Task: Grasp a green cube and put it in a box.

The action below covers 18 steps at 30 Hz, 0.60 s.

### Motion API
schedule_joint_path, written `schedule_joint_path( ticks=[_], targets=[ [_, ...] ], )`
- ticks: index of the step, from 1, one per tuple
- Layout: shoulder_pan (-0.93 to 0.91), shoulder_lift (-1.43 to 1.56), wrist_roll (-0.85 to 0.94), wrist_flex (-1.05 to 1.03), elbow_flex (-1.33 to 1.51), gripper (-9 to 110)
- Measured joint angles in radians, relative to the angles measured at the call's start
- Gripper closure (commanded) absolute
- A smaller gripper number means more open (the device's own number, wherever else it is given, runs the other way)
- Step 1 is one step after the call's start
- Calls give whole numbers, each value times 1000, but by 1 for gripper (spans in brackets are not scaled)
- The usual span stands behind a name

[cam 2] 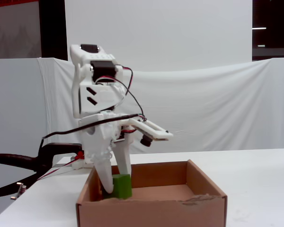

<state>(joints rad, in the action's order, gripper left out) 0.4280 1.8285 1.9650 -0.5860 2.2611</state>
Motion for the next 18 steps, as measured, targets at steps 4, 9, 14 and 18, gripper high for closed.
schedule_joint_path(
  ticks=[4,9,14,18],
  targets=[
    [0,0,0,0,0,88],
    [0,0,0,0,9,87],
    [0,0,0,0,9,83],
    [5,0,0,0,9,80]
  ],
)
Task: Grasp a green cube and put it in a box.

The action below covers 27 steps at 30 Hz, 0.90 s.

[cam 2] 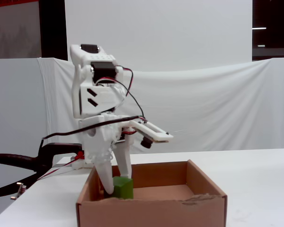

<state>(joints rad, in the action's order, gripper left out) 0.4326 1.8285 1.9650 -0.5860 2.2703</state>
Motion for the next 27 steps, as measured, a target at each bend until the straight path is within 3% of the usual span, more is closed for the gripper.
schedule_joint_path(
  ticks=[14,27],
  targets=[
    [-5,28,-6,-67,-5,77],
    [-170,410,-83,-324,-26,77]
  ],
)
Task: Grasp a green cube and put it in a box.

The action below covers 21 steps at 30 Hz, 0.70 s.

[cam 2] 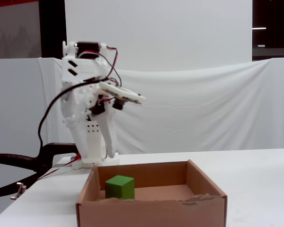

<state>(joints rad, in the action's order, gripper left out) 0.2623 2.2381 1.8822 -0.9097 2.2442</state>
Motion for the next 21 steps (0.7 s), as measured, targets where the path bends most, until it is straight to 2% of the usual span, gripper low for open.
schedule_joint_path(
  ticks=[7,13,21],
  targets=[
    [-190,262,-129,-242,80,77],
    [-321,448,-287,-256,301,77],
    [-436,732,-373,-249,594,77]
  ],
)
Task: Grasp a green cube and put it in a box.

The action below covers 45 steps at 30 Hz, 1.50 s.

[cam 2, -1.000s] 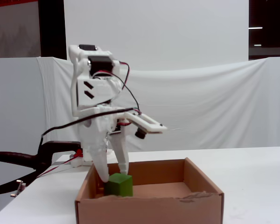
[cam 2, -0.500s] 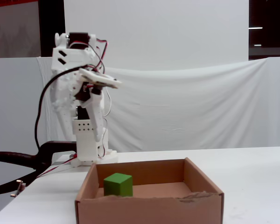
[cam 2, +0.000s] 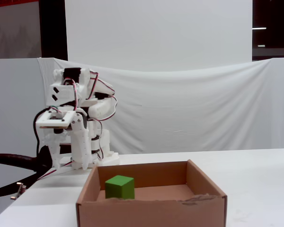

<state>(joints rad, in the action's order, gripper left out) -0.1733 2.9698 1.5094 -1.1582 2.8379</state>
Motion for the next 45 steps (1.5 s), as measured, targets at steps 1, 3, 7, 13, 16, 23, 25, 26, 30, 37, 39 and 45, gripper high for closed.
schedule_joint_path(
  ticks=[1,3,7,13,16,23,25,26,30,37,39,45],
  targets=[
    [-9,20,-6,-6,17,77],
    [-34,67,-17,-21,48,77],
    [-57,160,-54,-28,115,77],
    [-72,207,-86,-40,132,77],
    [-83,207,-104,-44,132,77],
    [-80,207,-123,-48,140,77],
    [-77,207,-124,-48,140,77],
    [-77,207,-124,-48,140,77],
    [-63,207,-127,-48,140,77],
    [-63,207,-127,-48,140,77],
    [-63,207,-127,-48,140,77],
    [-63,207,-127,-48,140,77]
  ],
)
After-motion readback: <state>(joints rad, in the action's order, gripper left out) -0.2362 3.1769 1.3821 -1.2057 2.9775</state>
